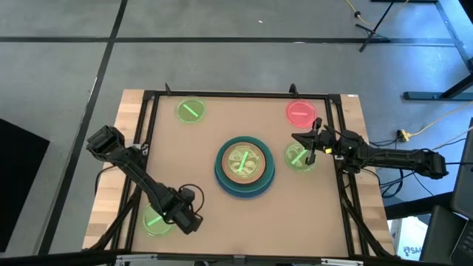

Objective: Stack plastic plates
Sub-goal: Stack the light green plate on the light green plate

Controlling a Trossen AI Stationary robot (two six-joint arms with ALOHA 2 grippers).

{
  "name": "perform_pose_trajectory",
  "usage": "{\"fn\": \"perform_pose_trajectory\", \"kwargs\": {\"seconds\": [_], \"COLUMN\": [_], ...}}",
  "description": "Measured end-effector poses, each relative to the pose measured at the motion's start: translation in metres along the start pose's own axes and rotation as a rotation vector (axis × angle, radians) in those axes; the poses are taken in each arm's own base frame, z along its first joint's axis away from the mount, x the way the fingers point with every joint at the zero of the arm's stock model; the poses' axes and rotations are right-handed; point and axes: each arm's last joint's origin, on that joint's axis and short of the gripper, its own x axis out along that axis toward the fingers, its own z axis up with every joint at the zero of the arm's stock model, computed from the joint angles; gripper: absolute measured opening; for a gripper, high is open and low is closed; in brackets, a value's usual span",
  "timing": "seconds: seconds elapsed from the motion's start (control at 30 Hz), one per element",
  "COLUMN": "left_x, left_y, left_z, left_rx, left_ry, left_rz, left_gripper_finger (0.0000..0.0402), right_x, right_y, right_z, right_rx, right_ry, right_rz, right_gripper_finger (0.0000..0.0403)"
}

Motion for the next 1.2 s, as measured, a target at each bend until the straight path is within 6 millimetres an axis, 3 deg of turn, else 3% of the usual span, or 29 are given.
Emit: {"fn": "perform_pose_trajectory", "kwargs": {"seconds": [0.3,0.63,0.83,1.2], "left_x": [0.006,0.039,0.042,0.042], "left_y": [0.011,0.013,0.013,0.013], "left_z": [-0.011,-0.014,-0.013,-0.013], "left_rx": [-0.017,-0.02,-0.022,0.008], "left_ry": [-0.009,0.042,0.049,0.045], "left_rz": [0.056,0.199,0.218,0.218], "left_gripper_finger": [0.0119,0.0119,0.0117,0.0025], "right_x": [0.0,0.0,0.0,0.0], "right_y": [0.0,-0.001,-0.001,-0.001], "right_z": [-0.001,-0.001,-0.001,-0.001], "right_rx": [-0.001,-0.001,-0.001,-0.001], "right_ry": [0.008,0.01,0.014,0.015], "right_rz": [0.0,-0.028,-0.033,-0.033], "right_gripper_finger": [0.0003,0.0003,0.0003,0.0003]}}
